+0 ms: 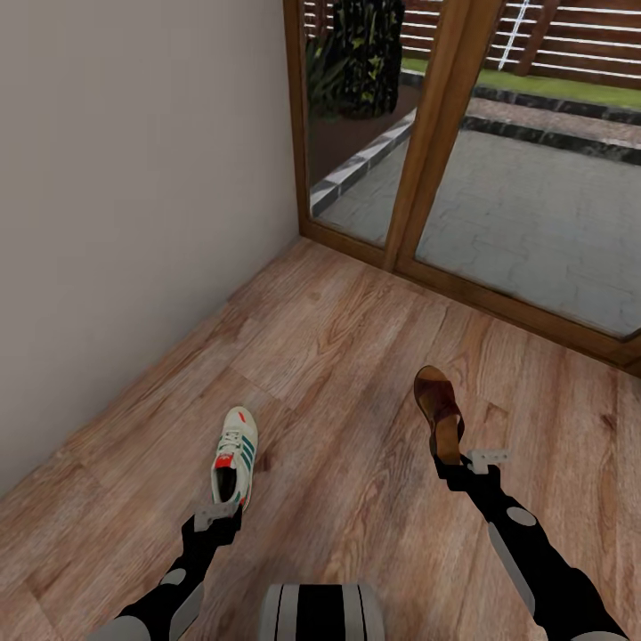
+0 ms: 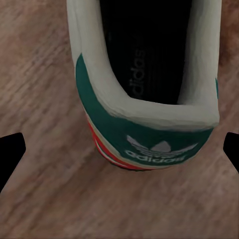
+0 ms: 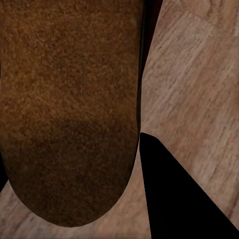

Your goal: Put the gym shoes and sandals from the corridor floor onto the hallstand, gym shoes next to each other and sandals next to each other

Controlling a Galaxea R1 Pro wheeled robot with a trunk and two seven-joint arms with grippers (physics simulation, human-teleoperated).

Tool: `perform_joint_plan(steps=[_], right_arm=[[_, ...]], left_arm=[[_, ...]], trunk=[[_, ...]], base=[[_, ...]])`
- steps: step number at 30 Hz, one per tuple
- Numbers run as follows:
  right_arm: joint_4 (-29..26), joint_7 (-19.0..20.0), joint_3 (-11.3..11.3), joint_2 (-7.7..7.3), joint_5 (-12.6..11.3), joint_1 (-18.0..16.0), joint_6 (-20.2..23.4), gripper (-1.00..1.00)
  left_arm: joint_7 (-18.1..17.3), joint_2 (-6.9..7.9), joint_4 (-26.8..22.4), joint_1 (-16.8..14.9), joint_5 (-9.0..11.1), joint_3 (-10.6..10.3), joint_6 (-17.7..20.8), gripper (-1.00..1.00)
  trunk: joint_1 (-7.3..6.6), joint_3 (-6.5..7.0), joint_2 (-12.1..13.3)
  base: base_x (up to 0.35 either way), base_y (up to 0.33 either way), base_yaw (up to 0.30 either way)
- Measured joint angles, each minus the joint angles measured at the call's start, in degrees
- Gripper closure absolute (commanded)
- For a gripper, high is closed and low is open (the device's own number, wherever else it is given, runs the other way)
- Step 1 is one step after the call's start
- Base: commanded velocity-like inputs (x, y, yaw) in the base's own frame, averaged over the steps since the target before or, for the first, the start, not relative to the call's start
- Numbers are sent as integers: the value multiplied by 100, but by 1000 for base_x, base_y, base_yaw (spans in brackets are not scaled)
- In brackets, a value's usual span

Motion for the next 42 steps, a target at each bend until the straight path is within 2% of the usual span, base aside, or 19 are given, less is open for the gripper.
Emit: perform_joint_plan(steps=[36, 37, 42], right_arm=[[-8, -1, -6, 0, 0, 0, 6, 100], [-8, -1, -6, 0, 0, 0, 6, 100], [-9, -1, -6, 0, 0, 0, 6, 100]], left_arm=[[0, 4, -5, 1, 13, 1, -9, -100], [0, 2, -5, 2, 11, 2, -9, 100], [-3, 2, -5, 1, 17, -3, -4, 100]], trunk=[[0, 0, 0], [0, 0, 0], [0, 0, 0]], base=[[27, 0, 0], [0, 0, 0], [0, 0, 0]])
